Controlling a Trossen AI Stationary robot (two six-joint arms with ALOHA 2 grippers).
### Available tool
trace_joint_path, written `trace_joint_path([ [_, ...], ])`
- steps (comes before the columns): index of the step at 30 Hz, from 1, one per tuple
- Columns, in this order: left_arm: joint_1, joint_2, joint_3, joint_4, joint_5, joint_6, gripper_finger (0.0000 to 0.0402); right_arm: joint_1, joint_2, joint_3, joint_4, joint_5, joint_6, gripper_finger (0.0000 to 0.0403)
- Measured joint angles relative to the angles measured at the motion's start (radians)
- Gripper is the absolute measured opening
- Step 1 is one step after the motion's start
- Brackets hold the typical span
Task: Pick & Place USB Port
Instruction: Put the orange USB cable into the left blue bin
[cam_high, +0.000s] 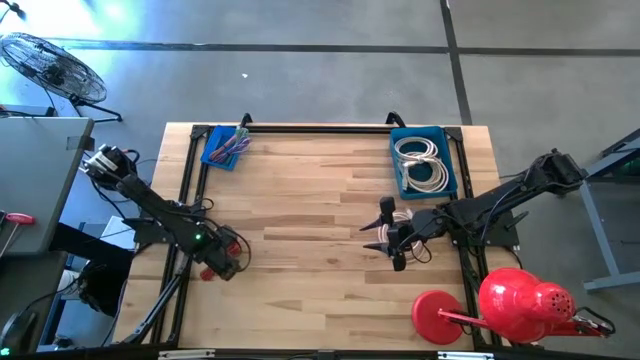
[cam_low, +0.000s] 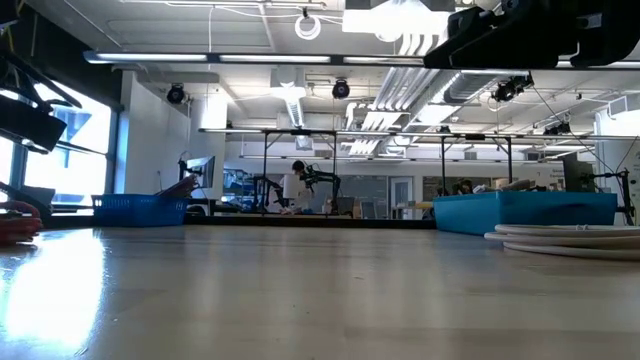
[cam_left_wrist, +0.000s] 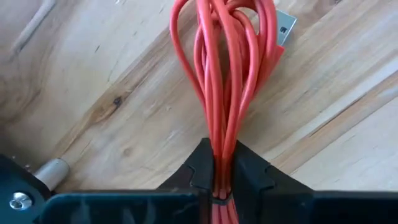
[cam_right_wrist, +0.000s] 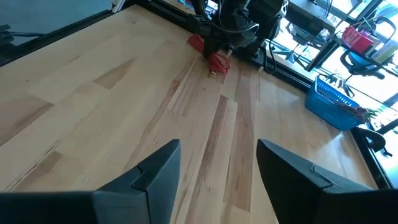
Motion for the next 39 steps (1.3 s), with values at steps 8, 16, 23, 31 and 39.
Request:
trace_joint_path([
  [8, 0.005, -0.024, 0.116, -0.078, -0.163, 0.082, 0.0053, 0.0, 0.0, 0.0, 0.0, 0.0, -0.002, 0.0204],
  [16, 0.003, -0.111, 0.336, -0.442, -0.426, 0.106, 0.0027, 0.0, 0.0, 0.0, 0.009, 0.0, 0.0, 0.0204],
  [23, 0.12, -0.166, 0.483, -0.739, -0.691, 0.081, 0.0062, 0.0, 0.0, 0.0, 0.01, 0.0, 0.012, 0.0204],
  [31, 0.408, -0.267, 0.495, -0.708, -0.685, 0.371, 0.0011, 0.0, 0.0, 0.0, -0.021, 0.0, 0.023, 0.0204],
  [39, 0.609, -0.271, 0.489, -0.525, -0.507, 0.689, 0.0003, 0.0, 0.0, -0.041, -0.007, 0.0, 0.05, 0.0204],
])
